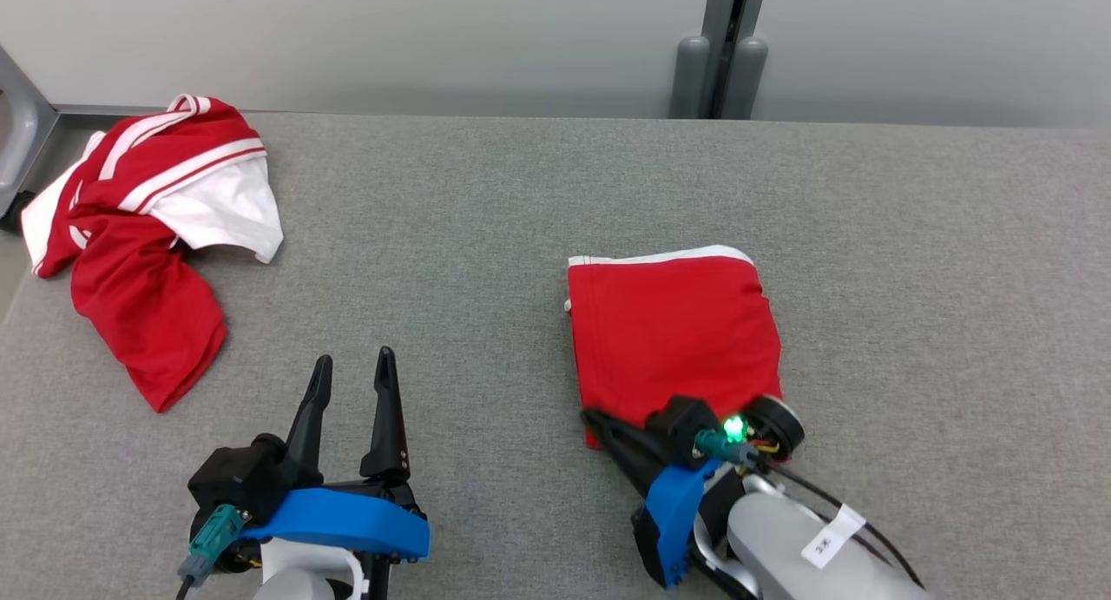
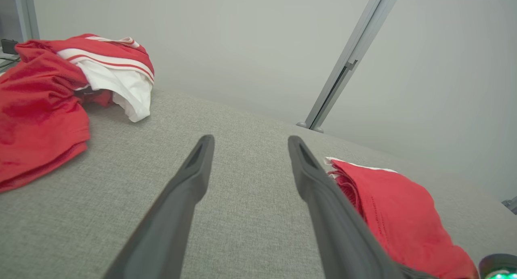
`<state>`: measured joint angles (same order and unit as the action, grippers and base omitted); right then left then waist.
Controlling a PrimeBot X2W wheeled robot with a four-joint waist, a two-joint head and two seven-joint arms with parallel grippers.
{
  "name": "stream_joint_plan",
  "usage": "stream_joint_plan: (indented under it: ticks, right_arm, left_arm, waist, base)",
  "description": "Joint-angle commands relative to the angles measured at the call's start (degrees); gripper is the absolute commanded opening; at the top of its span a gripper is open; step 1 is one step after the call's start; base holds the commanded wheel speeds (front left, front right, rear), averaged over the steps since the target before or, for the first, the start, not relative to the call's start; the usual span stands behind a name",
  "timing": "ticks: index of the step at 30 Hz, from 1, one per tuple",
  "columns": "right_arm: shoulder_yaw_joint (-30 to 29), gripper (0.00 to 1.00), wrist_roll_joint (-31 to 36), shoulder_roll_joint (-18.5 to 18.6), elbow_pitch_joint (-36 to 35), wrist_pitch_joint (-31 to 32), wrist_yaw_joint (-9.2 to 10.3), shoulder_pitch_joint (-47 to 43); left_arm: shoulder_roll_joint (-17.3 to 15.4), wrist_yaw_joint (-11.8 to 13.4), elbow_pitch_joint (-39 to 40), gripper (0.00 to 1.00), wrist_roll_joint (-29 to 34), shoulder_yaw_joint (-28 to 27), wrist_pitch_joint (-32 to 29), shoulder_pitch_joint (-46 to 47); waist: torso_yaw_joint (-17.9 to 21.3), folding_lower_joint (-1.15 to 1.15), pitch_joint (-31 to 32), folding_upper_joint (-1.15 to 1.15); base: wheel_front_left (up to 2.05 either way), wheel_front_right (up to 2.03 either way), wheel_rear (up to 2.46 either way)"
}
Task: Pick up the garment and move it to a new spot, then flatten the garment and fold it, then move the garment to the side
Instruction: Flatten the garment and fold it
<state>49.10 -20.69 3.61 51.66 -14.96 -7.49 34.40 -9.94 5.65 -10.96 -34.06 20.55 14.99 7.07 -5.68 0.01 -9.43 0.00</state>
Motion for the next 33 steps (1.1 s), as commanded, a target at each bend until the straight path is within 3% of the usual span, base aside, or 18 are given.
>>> stream_joint_plan:
  ticks: [1,3,4,5,12,22,33]
  right_arm:
    - [-0.7,0.27,-0.1,0.3,-1.5,-0.3,-0.01,1.0]
    - [-2.4,0.60,0.5,1.1,-4.4,-0.3,-0.01,0.5]
    - [-3.3,0.89,0.9,1.5,-6.0,-0.3,-0.01,0.0]
    - [-4.5,1.00,1.2,1.8,-7.6,-0.3,-0.01,-0.7]
    - [-17.0,1.00,5.6,2.6,-17.5,-0.3,-0.01,-6.8]
    - [-41.3,1.00,12.2,-0.6,-28.6,-0.3,-0.01,-21.3]
    - [-45.6,1.00,8.8,-0.7,-33.1,-0.3,-0.01,-27.1]
  left_arm:
    - [0.1,-0.3,0.2,1.00,0.6,-0.6,0.3,-0.1]
    - [-0.1,-0.5,0.1,1.00,1.5,-0.8,0.3,0.3]
    - [-0.2,-0.7,0.1,1.00,1.9,-0.9,0.3,0.6]
    - [-0.2,-1.0,-0.1,1.00,2.3,-1.0,0.3,0.7]
    - [-0.3,-2.0,-1.9,1.00,5.7,-1.7,0.3,1.5]
    - [1.8,-3.8,-5.2,1.00,7.5,-4.7,0.3,-1.8]
    - [3.8,-5.4,-5.6,1.00,10.3,-10.1,0.3,-5.5]
  waist:
    - [0.2,-0.01,0.1,0.00]
    - [0.6,-0.01,0.2,0.00]
    - [0.8,-0.01,0.3,0.00]
    - [1.0,-0.01,0.5,0.00]
    - [2.5,-0.01,1.8,0.00]
    - [4.4,-0.01,4.0,0.00]
    - [5.7,-0.01,4.1,0.00]
  base:
    - [0.00,0.00,0.00]
    - [0.00,0.00,0.00]
    - [0.00,0.00,0.00]
    - [0.00,0.00,0.00]
    - [0.00,0.00,0.00]
    - [0.00,0.00,0.00]
    - [0.00,0.00,0.00]
